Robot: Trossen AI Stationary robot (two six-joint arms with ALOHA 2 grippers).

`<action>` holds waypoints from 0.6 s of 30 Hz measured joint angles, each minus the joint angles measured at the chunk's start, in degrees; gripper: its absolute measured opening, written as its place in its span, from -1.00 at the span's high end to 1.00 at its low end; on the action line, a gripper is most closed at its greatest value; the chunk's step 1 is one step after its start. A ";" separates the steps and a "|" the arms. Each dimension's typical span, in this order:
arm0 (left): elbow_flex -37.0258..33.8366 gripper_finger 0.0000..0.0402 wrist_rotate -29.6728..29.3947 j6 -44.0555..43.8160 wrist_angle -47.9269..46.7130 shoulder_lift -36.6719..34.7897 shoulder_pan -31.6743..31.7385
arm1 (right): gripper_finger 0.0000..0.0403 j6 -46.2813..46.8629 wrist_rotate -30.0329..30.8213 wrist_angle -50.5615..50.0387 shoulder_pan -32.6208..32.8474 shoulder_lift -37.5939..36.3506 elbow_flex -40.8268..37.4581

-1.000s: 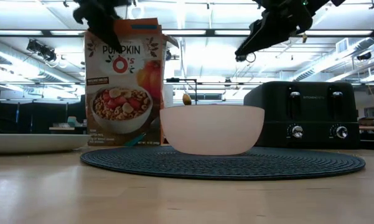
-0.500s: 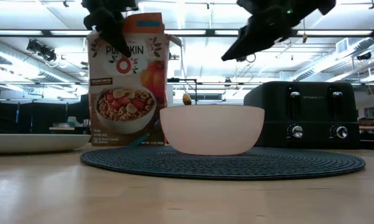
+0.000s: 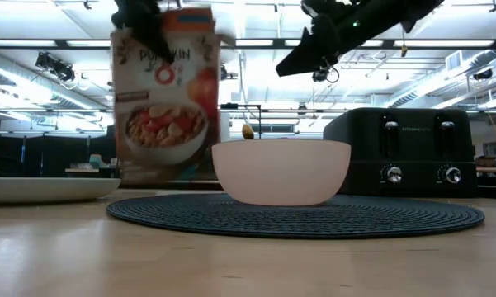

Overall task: Arrange a breakfast setting
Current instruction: Pour the cereal into the orange bowl

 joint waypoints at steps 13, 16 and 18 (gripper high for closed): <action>7.94 0.97 -0.02 0.65 -1.25 -2.82 -7.28 | -0.86 8.66 -9.60 9.78 -5.49 11.31 0.67; 9.02 0.97 0.00 0.59 -1.55 -3.03 -8.42 | -0.90 8.66 -9.48 10.99 -6.17 13.22 1.94; 9.42 0.97 0.01 0.47 -1.56 -3.05 -9.10 | -0.92 8.27 -9.44 12.22 -6.70 13.80 2.65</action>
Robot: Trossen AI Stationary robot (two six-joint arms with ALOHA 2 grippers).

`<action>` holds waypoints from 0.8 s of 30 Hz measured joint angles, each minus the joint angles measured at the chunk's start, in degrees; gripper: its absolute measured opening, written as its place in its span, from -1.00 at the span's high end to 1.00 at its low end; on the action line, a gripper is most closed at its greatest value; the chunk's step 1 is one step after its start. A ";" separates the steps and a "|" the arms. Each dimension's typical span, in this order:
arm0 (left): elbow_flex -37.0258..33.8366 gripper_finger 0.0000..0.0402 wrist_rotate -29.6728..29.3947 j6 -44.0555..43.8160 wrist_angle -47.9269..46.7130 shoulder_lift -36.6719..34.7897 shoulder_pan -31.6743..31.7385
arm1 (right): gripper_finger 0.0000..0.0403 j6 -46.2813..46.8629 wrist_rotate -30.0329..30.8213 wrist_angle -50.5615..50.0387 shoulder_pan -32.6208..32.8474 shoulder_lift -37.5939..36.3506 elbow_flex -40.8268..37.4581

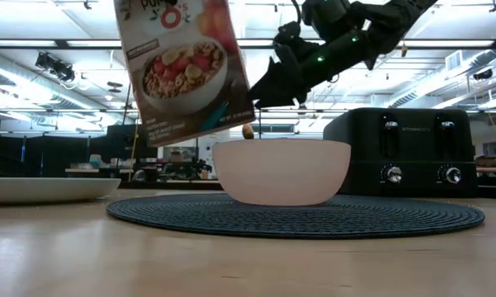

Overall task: Arrange a breakfast setting
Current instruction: Pour the cereal into the orange bowl

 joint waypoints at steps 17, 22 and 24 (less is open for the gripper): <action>0.20 0.97 -0.30 -0.66 2.24 0.02 -2.12 | -0.93 -3.98 -12.31 12.69 -1.39 5.43 0.63; 0.70 0.97 -0.59 -0.31 2.87 0.07 -2.13 | -0.88 -2.84 -12.10 13.53 -1.24 5.40 0.63; 0.92 0.97 -0.67 -0.16 3.37 0.07 -2.14 | -0.87 -2.72 -12.73 13.73 -1.22 5.32 0.63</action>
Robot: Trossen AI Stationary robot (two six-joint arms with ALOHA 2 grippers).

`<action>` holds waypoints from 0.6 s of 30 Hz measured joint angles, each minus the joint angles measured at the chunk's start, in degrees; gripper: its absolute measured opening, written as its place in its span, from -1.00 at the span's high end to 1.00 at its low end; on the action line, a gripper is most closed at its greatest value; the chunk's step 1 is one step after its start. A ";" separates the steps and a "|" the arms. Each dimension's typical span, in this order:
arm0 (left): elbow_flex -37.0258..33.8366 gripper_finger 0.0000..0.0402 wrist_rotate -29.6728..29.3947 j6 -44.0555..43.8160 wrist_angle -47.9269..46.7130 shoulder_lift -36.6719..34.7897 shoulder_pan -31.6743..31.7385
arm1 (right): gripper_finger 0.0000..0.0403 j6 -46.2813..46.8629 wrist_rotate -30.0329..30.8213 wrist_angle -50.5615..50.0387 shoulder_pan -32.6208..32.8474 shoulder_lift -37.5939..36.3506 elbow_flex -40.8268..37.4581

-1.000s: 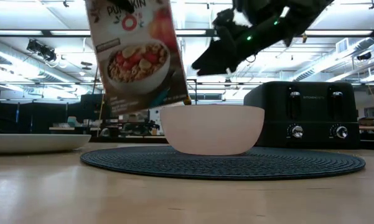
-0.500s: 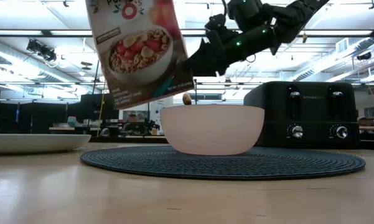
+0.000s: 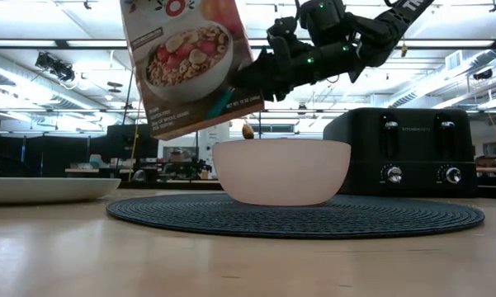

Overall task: Arrange a breakfast setting
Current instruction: Pour the cereal into the orange bowl

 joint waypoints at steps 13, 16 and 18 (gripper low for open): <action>0.09 0.97 0.00 -0.55 0.52 -2.45 -0.03 | -0.89 -1.40 -0.48 -3.27 0.04 -3.54 0.09; 0.09 0.97 0.05 -0.51 0.62 -3.45 -0.05 | -0.89 -1.49 -0.51 -3.78 0.04 -4.37 0.09; 0.09 0.97 0.08 -0.24 0.69 -4.28 -0.05 | -0.89 -1.52 -0.51 -4.06 0.04 -4.83 0.09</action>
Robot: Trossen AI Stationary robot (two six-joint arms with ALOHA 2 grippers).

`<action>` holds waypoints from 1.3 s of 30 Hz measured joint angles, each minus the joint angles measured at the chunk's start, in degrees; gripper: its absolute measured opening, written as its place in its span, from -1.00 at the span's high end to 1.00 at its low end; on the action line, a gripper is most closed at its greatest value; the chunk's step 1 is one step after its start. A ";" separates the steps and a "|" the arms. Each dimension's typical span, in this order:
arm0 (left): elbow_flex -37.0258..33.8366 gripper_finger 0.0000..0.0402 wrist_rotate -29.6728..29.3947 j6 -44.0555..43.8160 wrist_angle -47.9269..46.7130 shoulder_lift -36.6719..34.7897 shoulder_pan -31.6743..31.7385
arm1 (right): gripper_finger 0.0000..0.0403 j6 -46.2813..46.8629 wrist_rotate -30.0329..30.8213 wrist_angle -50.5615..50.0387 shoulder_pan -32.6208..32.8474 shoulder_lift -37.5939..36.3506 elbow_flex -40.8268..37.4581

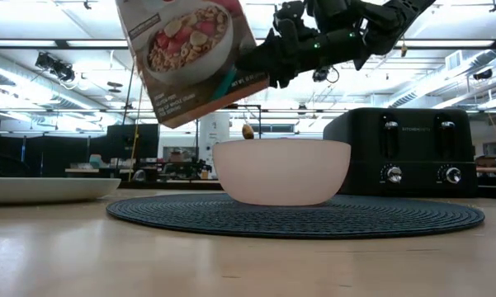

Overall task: Arrange a breakfast setting
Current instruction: Pour the cereal into the orange bowl

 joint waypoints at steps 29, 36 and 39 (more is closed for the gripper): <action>0.26 0.83 1.56 0.57 5.85 -2.48 0.04 | -0.45 2.82 -1.33 9.93 0.22 0.22 -0.28; 0.20 0.60 1.60 -0.84 5.30 -3.15 0.02 | -0.44 2.53 -1.06 9.97 0.24 0.24 -0.28; 0.13 0.43 1.80 -2.98 5.03 -4.54 0.02 | -0.43 1.83 -0.17 10.26 0.28 0.24 -0.20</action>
